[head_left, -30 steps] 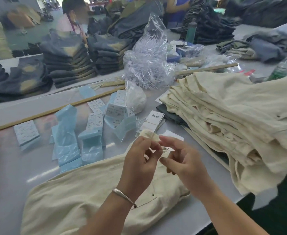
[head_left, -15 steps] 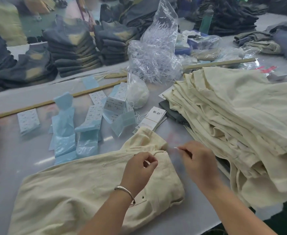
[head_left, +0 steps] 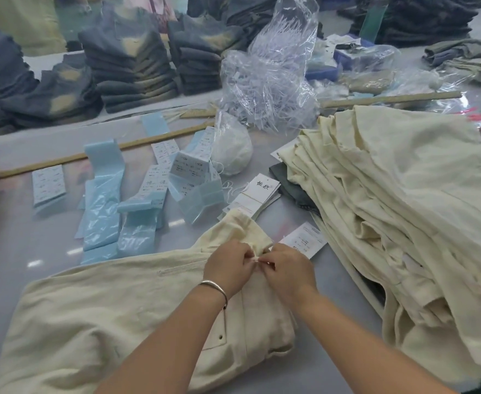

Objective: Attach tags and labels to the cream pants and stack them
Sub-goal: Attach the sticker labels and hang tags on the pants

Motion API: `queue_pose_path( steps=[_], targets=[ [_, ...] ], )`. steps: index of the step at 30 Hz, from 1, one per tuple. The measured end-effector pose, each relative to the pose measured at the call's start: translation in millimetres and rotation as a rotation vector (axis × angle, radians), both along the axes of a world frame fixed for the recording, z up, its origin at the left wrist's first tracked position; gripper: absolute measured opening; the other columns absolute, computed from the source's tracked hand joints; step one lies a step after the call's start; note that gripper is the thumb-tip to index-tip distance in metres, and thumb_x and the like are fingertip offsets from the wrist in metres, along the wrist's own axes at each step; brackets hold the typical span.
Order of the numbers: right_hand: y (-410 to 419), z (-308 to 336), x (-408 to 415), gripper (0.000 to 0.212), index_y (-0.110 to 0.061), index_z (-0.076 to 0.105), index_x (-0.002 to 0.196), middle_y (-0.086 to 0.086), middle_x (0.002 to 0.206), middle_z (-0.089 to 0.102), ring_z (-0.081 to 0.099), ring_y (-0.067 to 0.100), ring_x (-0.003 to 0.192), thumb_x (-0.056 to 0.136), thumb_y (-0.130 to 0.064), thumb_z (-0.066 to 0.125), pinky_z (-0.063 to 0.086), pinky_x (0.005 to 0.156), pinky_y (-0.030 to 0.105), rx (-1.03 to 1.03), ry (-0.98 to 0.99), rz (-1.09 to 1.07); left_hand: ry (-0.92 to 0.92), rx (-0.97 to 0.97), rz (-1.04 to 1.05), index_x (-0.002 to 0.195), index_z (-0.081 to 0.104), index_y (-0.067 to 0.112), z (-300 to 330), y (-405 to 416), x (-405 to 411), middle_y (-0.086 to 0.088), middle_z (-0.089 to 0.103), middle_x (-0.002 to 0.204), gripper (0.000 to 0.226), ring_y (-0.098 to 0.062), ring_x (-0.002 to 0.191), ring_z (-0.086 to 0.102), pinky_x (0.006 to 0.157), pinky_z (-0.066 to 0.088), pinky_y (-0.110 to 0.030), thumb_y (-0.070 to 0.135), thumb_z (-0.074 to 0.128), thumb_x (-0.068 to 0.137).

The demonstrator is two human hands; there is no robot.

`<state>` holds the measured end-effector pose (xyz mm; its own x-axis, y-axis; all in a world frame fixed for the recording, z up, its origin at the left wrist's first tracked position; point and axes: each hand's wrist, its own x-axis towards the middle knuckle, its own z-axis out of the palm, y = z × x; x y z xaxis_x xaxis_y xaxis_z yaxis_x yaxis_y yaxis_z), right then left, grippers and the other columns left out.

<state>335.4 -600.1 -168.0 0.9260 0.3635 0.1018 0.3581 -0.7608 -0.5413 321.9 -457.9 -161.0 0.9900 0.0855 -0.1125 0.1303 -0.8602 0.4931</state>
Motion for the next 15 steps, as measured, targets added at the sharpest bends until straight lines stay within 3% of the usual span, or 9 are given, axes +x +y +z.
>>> queue_pose_path(
  steps=[5, 10, 12, 15],
  targets=[
    [1.3, -0.8, -2.6, 0.007, -0.017, 0.077, 0.070, 0.000, 0.063, 0.061, 0.060, 0.025, 0.055, 0.074, -0.011, 0.077, 0.047, 0.044, 0.032, 0.088, -0.091, 0.028, 0.000, -0.194, 0.140, 0.080, 0.068, 0.016, -1.8, 3.7, 0.4, 0.009, 0.060, 0.080, 0.010, -0.012, 0.075, 0.054, 0.070, 0.041, -0.023, 0.021, 0.062, 0.087],
    [15.1, -10.2, -1.1, 0.024, -0.010, 0.073, 0.081, 0.006, 0.083, 0.066, 0.061, 0.030, 0.079, 0.093, -0.023, 0.057, 0.041, 0.062, 0.037, 0.015, -0.004, -0.029, 0.020, -0.295, 0.249, 0.071, 0.062, 0.017, 0.1, -0.1, 3.6, 0.010, 0.053, 0.083, 0.013, -0.010, 0.074, 0.054, 0.066, 0.039, -0.020, 0.016, 0.063, 0.084],
    [22.2, -10.6, -1.8, 0.022, -0.012, 0.072, 0.081, 0.005, 0.085, 0.065, 0.060, 0.026, 0.081, 0.091, -0.023, 0.057, 0.039, 0.064, 0.035, 0.069, 0.070, -0.103, 0.022, -0.370, 0.306, 0.065, 0.061, 0.020, -0.1, -0.8, 1.7, 0.004, 0.055, 0.087, 0.018, -0.009, 0.070, 0.055, 0.064, 0.040, -0.018, 0.016, 0.064, 0.083],
    [30.4, -10.9, -2.6, 0.015, -0.012, 0.071, 0.074, 0.004, 0.080, 0.067, 0.058, 0.023, 0.076, 0.084, -0.019, 0.062, 0.032, 0.060, 0.030, 0.194, 0.163, -0.283, 0.005, -0.478, 0.354, 0.063, 0.064, 0.014, -1.8, 1.8, -2.9, -0.008, 0.060, 0.083, 0.022, -0.018, 0.066, 0.058, 0.065, 0.047, -0.028, 0.017, 0.064, 0.085]
  ],
)
